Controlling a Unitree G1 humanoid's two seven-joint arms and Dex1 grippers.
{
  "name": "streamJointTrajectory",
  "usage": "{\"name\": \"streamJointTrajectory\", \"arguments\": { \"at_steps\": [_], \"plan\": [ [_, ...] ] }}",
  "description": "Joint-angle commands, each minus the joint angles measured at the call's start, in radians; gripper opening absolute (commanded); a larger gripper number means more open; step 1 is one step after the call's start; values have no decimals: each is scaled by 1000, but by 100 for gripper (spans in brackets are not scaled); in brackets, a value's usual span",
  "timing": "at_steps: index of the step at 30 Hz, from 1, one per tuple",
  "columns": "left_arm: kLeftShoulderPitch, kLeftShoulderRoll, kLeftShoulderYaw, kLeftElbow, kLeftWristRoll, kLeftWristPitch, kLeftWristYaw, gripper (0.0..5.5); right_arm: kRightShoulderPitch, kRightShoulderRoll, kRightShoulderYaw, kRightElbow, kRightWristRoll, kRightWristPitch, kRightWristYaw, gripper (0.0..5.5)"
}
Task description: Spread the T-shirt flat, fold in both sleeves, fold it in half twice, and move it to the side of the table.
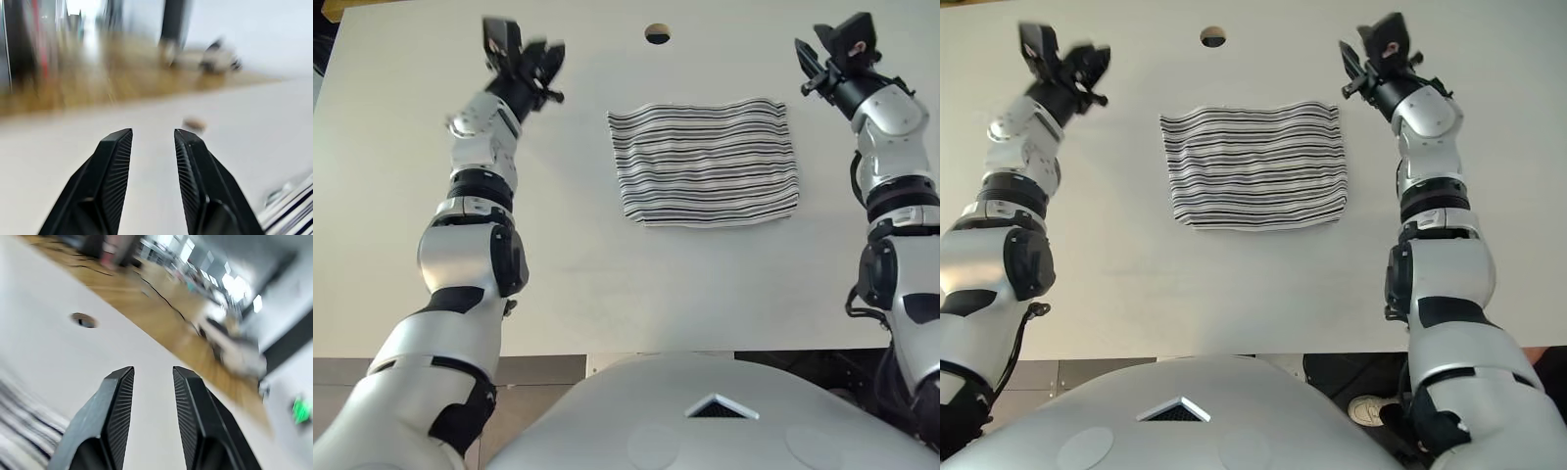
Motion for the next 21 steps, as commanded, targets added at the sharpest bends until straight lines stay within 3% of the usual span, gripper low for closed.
{"name": "streamJointTrajectory", "arguments": {
  "at_steps": [1,4,8,12,16,21],
  "plan": [
    [261,-7,-215,-378,98,-206,-203,158,88,-108,126,-101,-200,-95,-48,145],
    [426,31,-361,-623,86,-85,-346,158,134,-155,200,-158,-276,-125,8,145],
    [519,93,-488,-781,144,60,-444,158,180,-195,278,-233,-315,-144,123,145],
    [515,111,-538,-717,247,97,-408,158,251,-257,355,-326,-302,-145,325,145],
    [457,112,-507,-582,298,58,-320,158,398,-342,397,-597,-67,-66,615,145],
    [359,140,-477,-315,376,-41,-164,158,491,-326,432,-858,60,41,695,145]
  ]
}}
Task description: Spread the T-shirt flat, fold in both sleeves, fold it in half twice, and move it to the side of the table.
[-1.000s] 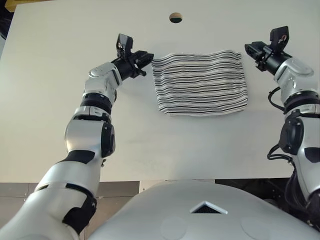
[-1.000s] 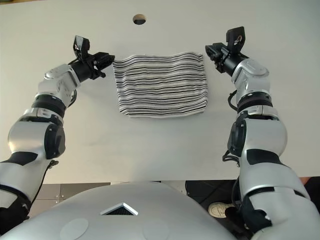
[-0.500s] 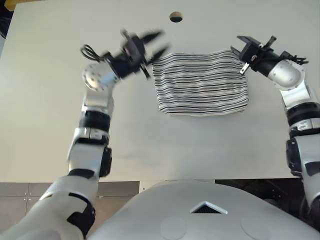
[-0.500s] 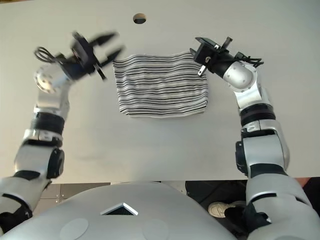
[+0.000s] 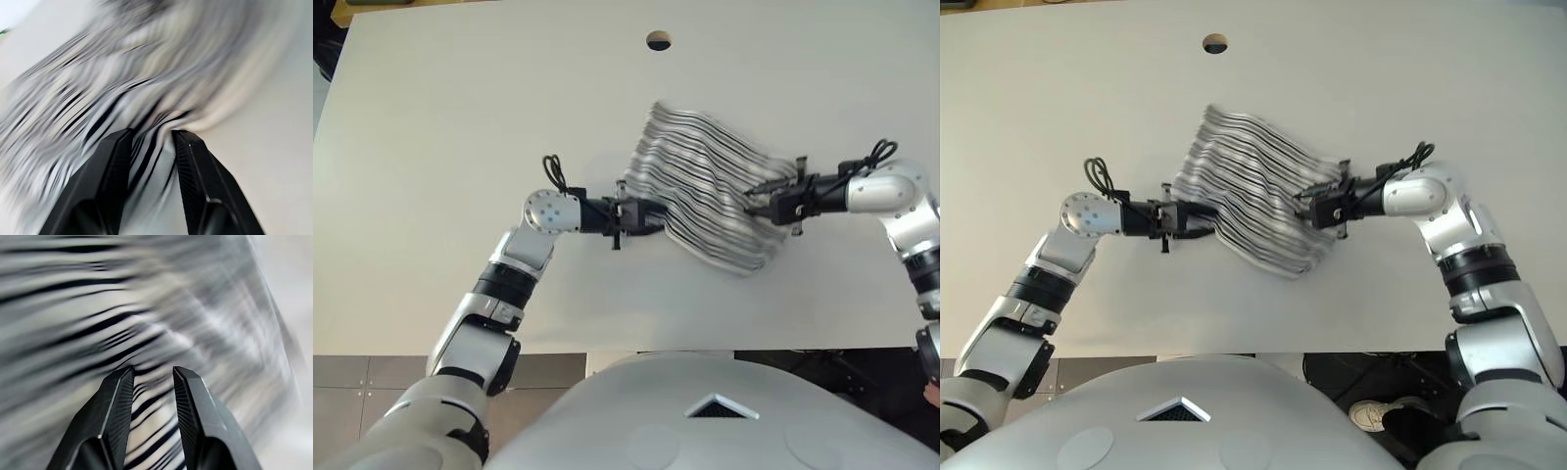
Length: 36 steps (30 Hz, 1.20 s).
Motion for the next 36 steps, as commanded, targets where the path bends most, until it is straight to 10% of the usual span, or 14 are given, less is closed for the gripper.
{"name": "streamJointTrajectory", "arguments": {
  "at_steps": [1,11,19,23,36],
  "plan": [
    [-37,40,9,188,81,-48,85,158,64,48,61,-124,6,77,46,145],
    [39,60,116,93,-191,-65,-109,158,49,127,-195,-153,191,236,-113,145],
    [299,237,178,-368,-239,-259,-200,236,392,-200,-476,-129,342,112,120,228],
    [362,286,148,-380,115,-556,-90,302,485,-353,-442,3,78,-35,101,300],
    [365,229,50,-309,491,-718,262,329,429,-88,-255,-92,-102,-382,-150,323]
  ]
}}
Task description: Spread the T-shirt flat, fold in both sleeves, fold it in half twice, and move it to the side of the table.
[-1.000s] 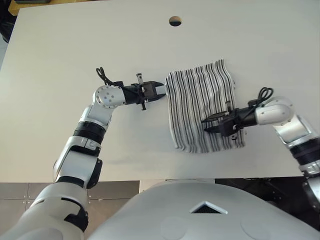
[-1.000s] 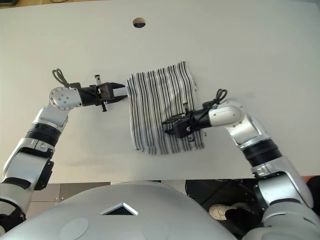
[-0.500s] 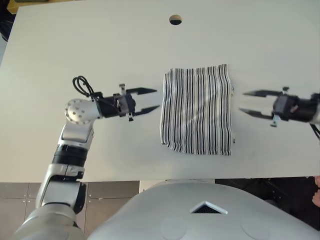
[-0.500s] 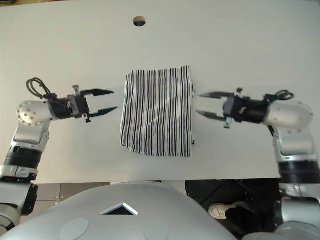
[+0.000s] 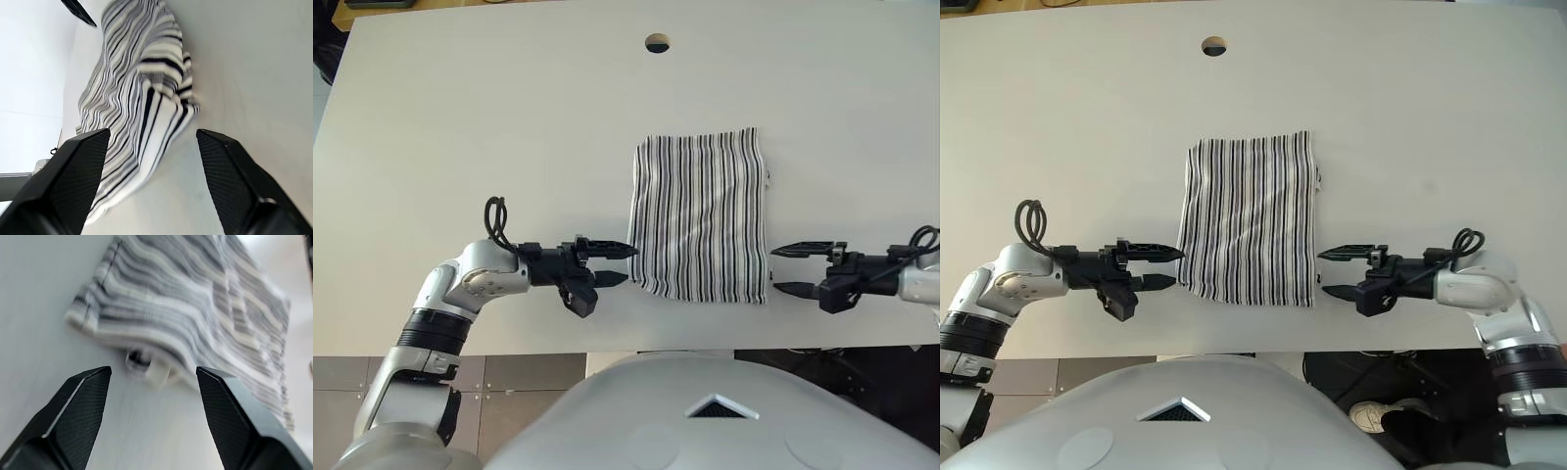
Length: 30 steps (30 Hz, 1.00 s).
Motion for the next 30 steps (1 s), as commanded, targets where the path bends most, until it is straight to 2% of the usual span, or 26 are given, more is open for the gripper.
{"name": "streamJointTrajectory", "arguments": {
  "at_steps": [1,4,12,19,20,22,25,30],
  "plan": [
    [-12,-26,-59,47,118,23,50,329,-28,54,63,16,-106,-20,-52,323],
    [-31,-31,-83,74,149,24,106,329,-53,68,90,42,-142,-27,-92,323],
    [-58,-24,-145,89,146,36,173,207,-86,62,134,72,-176,-12,-160,184],
    [-66,-7,-195,78,59,56,156,129,-89,47,176,37,-109,25,-141,79],
    [-63,0,-208,73,25,63,141,116,-85,40,182,23,-84,39,-130,58],
    [-30,47,-275,-15,-205,140,45,83,-69,12,191,-22,11,99,-78,22],
    [16,157,-361,-190,-545,316,-145,41,-26,-61,194,-148,243,269,42,18],
    [91,298,-389,-399,-810,574,-372,24,79,-221,112,-406,657,598,229,18]
  ]
}}
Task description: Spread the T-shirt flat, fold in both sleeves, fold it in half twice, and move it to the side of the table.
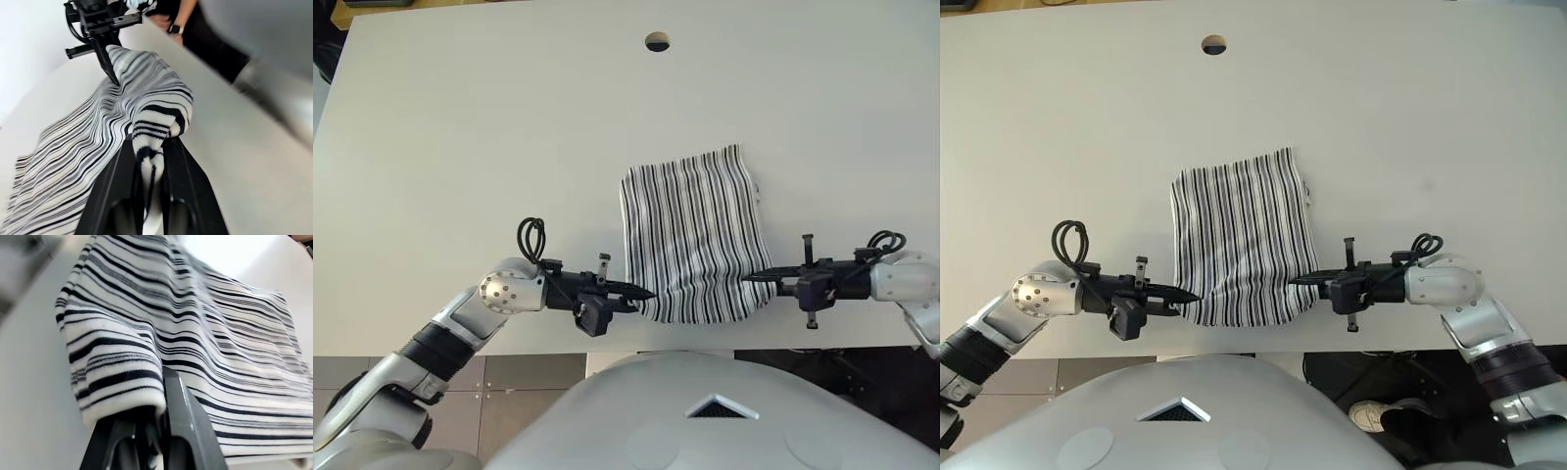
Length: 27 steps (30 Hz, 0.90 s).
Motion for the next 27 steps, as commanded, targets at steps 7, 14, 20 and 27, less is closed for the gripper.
{"name": "streamJointTrajectory", "arguments": {
  "at_steps": [7,14,20,27],
  "plan": [
    [44,36,106,-169,-170,286,-117,24,84,-48,-198,-231,318,289,107,18],
    [-42,-106,277,-99,-196,398,-38,24,-84,124,-192,-81,152,367,-8,18],
    [-79,-204,309,23,-80,420,0,24,-167,245,-188,14,44,396,-83,18],
    [-128,-277,353,154,-6,443,32,86,-220,336,-195,73,5,469,-131,98]
  ]
}}
